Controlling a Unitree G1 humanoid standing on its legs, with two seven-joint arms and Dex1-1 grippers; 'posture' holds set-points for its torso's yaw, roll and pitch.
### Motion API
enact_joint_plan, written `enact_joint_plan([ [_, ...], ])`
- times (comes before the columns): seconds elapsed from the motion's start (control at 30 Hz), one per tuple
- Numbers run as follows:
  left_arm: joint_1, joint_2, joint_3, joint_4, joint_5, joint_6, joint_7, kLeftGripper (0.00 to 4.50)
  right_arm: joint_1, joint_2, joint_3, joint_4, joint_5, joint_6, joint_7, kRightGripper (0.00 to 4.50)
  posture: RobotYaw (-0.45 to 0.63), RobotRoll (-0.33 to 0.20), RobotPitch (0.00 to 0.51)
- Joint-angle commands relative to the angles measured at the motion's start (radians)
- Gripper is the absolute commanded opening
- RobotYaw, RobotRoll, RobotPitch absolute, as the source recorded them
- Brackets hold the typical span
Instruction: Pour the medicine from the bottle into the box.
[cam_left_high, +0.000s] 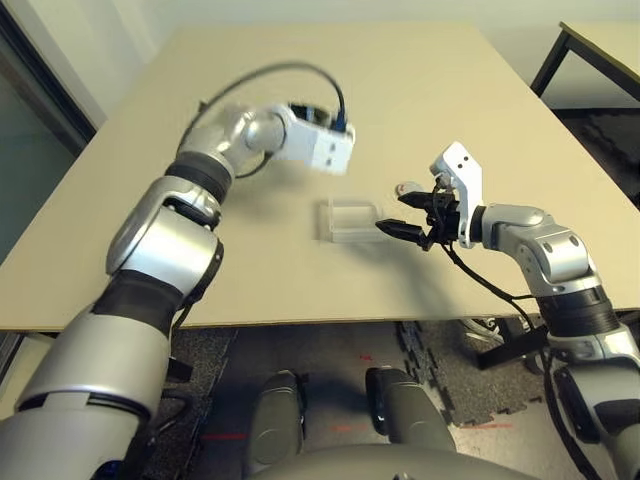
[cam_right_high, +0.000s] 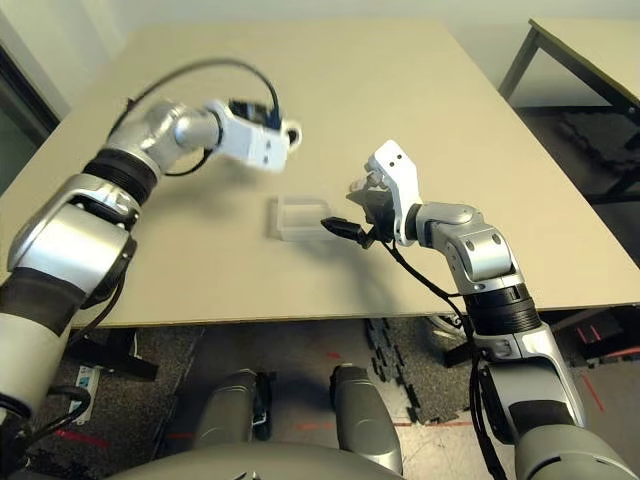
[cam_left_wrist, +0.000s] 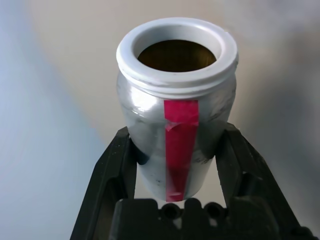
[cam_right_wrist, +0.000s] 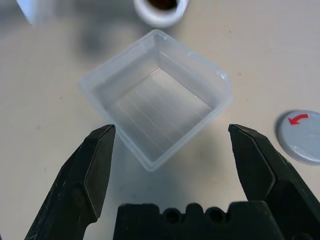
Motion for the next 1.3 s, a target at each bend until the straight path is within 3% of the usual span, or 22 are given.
enact_joint_plan([
  [0.03, -0.039, -0.013, -0.068, 0.010, 0.088, -0.018, 0.094, 2.40, -0.015, 0.010, 0.005, 0.015, -0.003, 0.000, -0.011, 4.50, -0.19, 0.000, 0.065],
  [0.37, -0.058, -0.056, -0.036, 0.049, 0.055, -0.014, 0.129, 2.40, -0.022, 0.014, 0.007, 0.032, -0.004, -0.004, -0.012, 4.50, -0.19, 0.000, 0.072],
  [0.67, -0.090, -0.043, -0.144, 0.020, 0.192, -0.001, 0.237, 2.40, -0.028, 0.005, 0.015, 0.035, -0.006, 0.003, 0.001, 4.50, -0.17, 0.000, 0.074],
  [1.17, -0.184, -0.073, -0.210, -0.083, 0.290, -0.023, 0.236, 2.40, -0.027, 0.014, 0.016, 0.039, -0.001, 0.011, 0.006, 4.50, -0.14, 0.000, 0.074],
  [1.3, -0.161, -0.071, -0.242, -0.100, 0.327, -0.027, 0.241, 2.40, -0.029, 0.020, 0.017, 0.046, -0.003, 0.009, 0.003, 4.50, -0.14, 0.000, 0.074],
])
